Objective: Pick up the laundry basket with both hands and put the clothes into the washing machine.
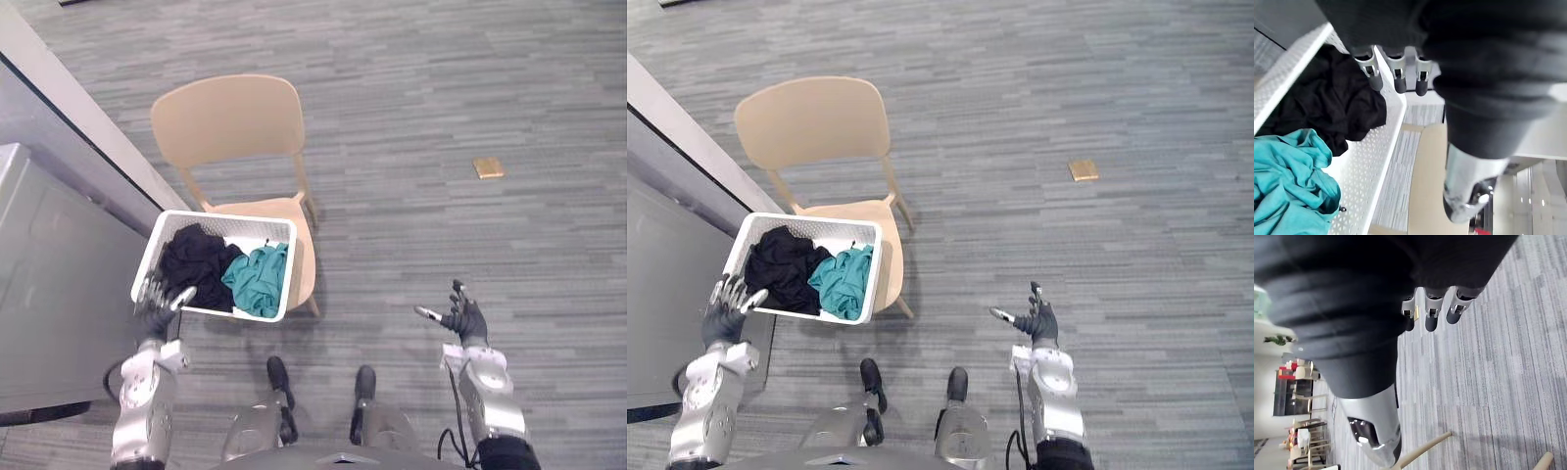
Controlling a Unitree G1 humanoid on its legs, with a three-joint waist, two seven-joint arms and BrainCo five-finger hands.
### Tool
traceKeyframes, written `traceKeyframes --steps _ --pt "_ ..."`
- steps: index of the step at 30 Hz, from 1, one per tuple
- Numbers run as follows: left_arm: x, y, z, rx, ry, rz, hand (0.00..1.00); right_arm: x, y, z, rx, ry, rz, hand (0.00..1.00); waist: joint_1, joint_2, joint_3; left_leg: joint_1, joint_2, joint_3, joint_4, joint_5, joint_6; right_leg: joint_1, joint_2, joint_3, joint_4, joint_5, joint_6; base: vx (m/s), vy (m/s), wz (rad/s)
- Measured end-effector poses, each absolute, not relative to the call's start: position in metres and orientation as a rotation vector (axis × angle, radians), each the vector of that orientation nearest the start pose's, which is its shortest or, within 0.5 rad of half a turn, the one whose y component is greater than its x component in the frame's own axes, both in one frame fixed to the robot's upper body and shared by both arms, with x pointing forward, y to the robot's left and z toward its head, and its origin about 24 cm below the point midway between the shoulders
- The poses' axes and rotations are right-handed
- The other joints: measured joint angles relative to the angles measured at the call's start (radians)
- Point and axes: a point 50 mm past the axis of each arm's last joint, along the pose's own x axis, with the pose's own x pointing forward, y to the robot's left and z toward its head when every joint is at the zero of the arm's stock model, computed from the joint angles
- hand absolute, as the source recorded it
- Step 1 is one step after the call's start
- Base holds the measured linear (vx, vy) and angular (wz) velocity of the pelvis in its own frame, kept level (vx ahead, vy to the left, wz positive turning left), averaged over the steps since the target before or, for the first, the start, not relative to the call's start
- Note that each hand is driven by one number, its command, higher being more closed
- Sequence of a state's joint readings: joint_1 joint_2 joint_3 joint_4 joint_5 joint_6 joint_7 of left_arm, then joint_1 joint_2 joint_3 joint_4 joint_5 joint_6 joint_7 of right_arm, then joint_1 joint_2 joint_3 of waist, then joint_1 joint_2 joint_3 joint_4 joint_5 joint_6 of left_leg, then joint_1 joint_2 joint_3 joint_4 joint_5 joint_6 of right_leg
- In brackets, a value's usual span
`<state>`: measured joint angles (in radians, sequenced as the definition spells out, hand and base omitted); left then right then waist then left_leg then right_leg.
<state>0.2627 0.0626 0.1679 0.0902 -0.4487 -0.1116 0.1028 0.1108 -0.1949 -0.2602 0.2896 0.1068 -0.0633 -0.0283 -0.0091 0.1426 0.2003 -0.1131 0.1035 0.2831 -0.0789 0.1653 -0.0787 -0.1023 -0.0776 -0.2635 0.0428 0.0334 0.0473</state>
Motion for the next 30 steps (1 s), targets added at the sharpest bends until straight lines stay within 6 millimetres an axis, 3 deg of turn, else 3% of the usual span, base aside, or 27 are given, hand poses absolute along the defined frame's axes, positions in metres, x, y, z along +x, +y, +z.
traceKeyframes --steps 5,10,11,12,13,14,16,17,19,20,21,22,23,25,30 --pt "0.142 0.216 -0.056 -0.408 0.356 0.518 0.00 0.181 -0.240 -0.048 0.027 0.370 -0.340 0.00 0.017 -0.003 -0.029 0.040 0.012 -0.013 0.005 -0.001 0.006 0.050 0.008 -0.029 0.024 -0.021 -0.004 0.08 -0.027 0.15" --pt "0.111 0.197 -0.095 -0.414 0.589 0.535 0.00 0.179 -0.206 -0.059 0.059 0.416 -0.224 0.00 0.039 -0.011 -0.039 -0.003 0.035 -0.043 0.192 -0.060 0.027 0.065 -0.009 -0.077 0.142 -0.118 -0.017 -0.01 -0.038 0.31" --pt "0.107 0.196 -0.100 -0.409 0.622 0.529 0.00 0.181 -0.202 -0.058 0.058 0.415 -0.207 0.00 0.038 -0.013 -0.040 -0.017 0.033 -0.044 0.209 -0.050 0.033 0.061 -0.016 -0.085 0.156 -0.128 -0.021 -0.08 -0.014 0.59" --pt "0.101 0.193 -0.108 -0.393 0.677 0.519 0.00 0.184 -0.197 -0.059 0.063 0.416 -0.188 0.00 0.035 -0.030 -0.047 -0.036 0.018 -0.049 0.199 0.008 0.023 0.051 -0.034 -0.109 0.163 -0.127 -0.034 -0.09 -0.001 0.54" --pt "0.099 0.191 -0.113 -0.382 0.712 0.509 0.00 0.184 -0.193 -0.063 0.072 0.432 -0.185 0.00 0.038 -0.048 -0.044 -0.072 0.028 -0.021 0.311 -0.060 0.072 0.044 -0.050 -0.129 0.163 -0.116 -0.048 -0.12 -0.011 0.39" --pt "0.086 0.186 -0.126 -0.366 0.806 0.499 0.00 0.187 -0.191 -0.068 0.063 0.460 -0.171 0.00 0.049 -0.049 -0.044 -0.106 0.096 0.052 0.631 -0.216 0.093 0.057 -0.052 -0.133 0.167 -0.111 -0.054 -0.09 0.001 0.14" --pt "0.069 0.179 -0.140 -0.366 0.918 0.479 0.00 0.185 -0.191 -0.073 0.049 0.486 -0.166 0.00 0.047 -0.050 -0.049 -0.051 0.141 0.080 0.806 -0.277 0.067 0.086 -0.057 -0.137 0.155 -0.105 -0.048 -0.06 0.040 0.09" --pt "0.066 0.179 -0.142 -0.365 0.930 0.482 0.00 0.183 -0.192 -0.076 0.045 0.503 -0.167 0.00 0.042 -0.051 -0.052 -0.024 0.152 0.082 0.820 -0.288 0.060 0.088 -0.056 -0.139 0.148 -0.100 -0.048 -0.05 0.101 0.19" --pt "0.069 0.182 -0.148 -0.368 0.960 0.498 0.00 0.175 -0.193 -0.089 0.035 0.576 -0.175 0.00 0.032 -0.050 -0.055 0.044 0.172 0.087 0.766 -0.322 0.042 0.086 -0.056 -0.153 0.125 -0.074 -0.036 -0.07 0.171 0.27" --pt "0.076 0.180 -0.154 -0.377 0.994 0.500 0.00 0.167 -0.195 -0.103 0.046 0.662 -0.197 0.00 0.021 -0.040 -0.069 0.102 0.142 0.143 0.561 -0.374 -0.014 0.077 -0.047 -0.160 0.071 -0.021 -0.016 -0.08 0.208 0.36" --pt "0.081 0.180 -0.155 -0.357 1.005 0.481 0.00 0.162 -0.195 -0.110 0.057 0.708 -0.214 0.00 0.011 -0.049 -0.081 0.133 0.109 0.163 0.450 -0.383 -0.022 0.071 -0.038 -0.164 0.029 0.014 -0.012 -0.07 0.163 0.28" --pt "0.086 0.181 -0.156 -0.332 1.011 0.461 0.00 0.158 -0.190 -0.117 0.068 0.751 -0.212 0.00 0.009 -0.067 -0.087 0.160 0.077 0.178 0.345 -0.381 -0.020 0.058 -0.037 -0.162 -0.006 0.046 -0.012 -0.09 0.132 -0.04" --pt "0.090 0.184 -0.158 -0.289 1.036 0.431 0.00 0.152 -0.183 -0.127 0.071 0.814 -0.200 0.00 0.010 -0.107 -0.083 0.180 0.036 0.191 0.273 -0.338 -0.006 0.050 -0.051 -0.146 -0.033 0.077 -0.019 -0.10 0.093 -0.17" --pt "0.094 0.187 -0.159 -0.223 1.056 0.394 0.00 0.143 -0.186 -0.133 0.080 0.864 -0.230 0.00 0.001 -0.130 -0.094 0.206 0.004 0.204 0.215 -0.312 0.005 0.045 -0.067 -0.131 -0.030 0.097 -0.004 -0.13 0.113 -0.21" --pt "0.095 0.184 -0.160 -0.158 1.083 0.365 0.00 0.129 -0.197 -0.139 0.054 0.911 -0.275 0.00 -0.013 -0.136 -0.091 0.255 -0.038 0.228 0.126 -0.280 0.022 -0.022 -0.114 -0.083 0.131 0.061 0.008 -0.14 0.041 -0.14"
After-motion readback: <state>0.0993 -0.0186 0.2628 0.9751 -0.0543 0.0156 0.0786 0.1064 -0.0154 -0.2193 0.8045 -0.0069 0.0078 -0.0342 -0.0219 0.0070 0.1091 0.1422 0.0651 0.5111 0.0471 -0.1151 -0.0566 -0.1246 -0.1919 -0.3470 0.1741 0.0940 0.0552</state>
